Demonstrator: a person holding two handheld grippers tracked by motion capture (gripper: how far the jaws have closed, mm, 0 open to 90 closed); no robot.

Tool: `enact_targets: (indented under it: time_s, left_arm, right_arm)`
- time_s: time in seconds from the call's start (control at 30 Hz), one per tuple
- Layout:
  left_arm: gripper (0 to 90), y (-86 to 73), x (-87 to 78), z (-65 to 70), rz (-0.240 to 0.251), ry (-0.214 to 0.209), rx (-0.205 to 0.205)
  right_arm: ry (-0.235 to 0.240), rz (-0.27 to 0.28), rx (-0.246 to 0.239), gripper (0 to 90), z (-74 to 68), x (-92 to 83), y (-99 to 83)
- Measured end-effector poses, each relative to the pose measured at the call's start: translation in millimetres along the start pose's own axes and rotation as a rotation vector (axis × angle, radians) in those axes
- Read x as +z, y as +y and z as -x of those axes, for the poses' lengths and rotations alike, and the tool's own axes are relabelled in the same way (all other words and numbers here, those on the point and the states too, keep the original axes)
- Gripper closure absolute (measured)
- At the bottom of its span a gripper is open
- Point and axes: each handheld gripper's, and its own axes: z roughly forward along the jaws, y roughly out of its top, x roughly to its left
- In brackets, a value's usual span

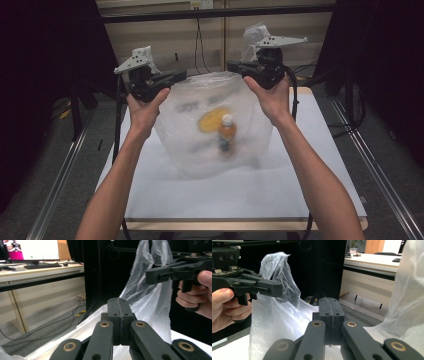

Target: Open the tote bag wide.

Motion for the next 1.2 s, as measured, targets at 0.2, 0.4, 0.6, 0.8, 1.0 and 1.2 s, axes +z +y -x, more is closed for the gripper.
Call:
enact_targets:
  time_s: [0.2, 0.4, 0.6, 0.8, 1.0, 1.2]
  left_arm:
    - [90.0, -19.5, 18.5, -1.3, -0.101, 0.010, 0.018]
    - [90.0, -33.0, 31.7, 3.9, -0.136, -0.009, 0.017]
    - [90.0, -59.2, 36.5, 6.1, -0.177, -0.039, 0.011]
    - [90.0, -82.4, 38.8, 2.7, -0.213, -0.046, -0.019]
    - [90.0, -100.9, 43.8, 9.0, -0.241, -0.062, -0.029]
    - [90.0, -115.7, 45.7, 23.0, -0.262, -0.093, -0.024]
  right_arm:
    - [-0.058, -0.093, -0.012, 90.0, 2.7, 14.3, -10.8]
    - [-0.060, -0.153, -0.003, 90.0, 6.5, 24.2, -31.5]
    - [-0.035, -0.185, 0.025, 90.0, 7.1, 23.6, -61.5]
    - [-0.032, -0.210, 0.059, 90.0, 13.2, 21.6, -90.1]
    - [-0.012, -0.228, 0.085, 90.0, 14.4, 18.6, -119.4]
    - [-0.006, -0.244, 0.077, 90.0, 12.3, 8.1, -135.5]
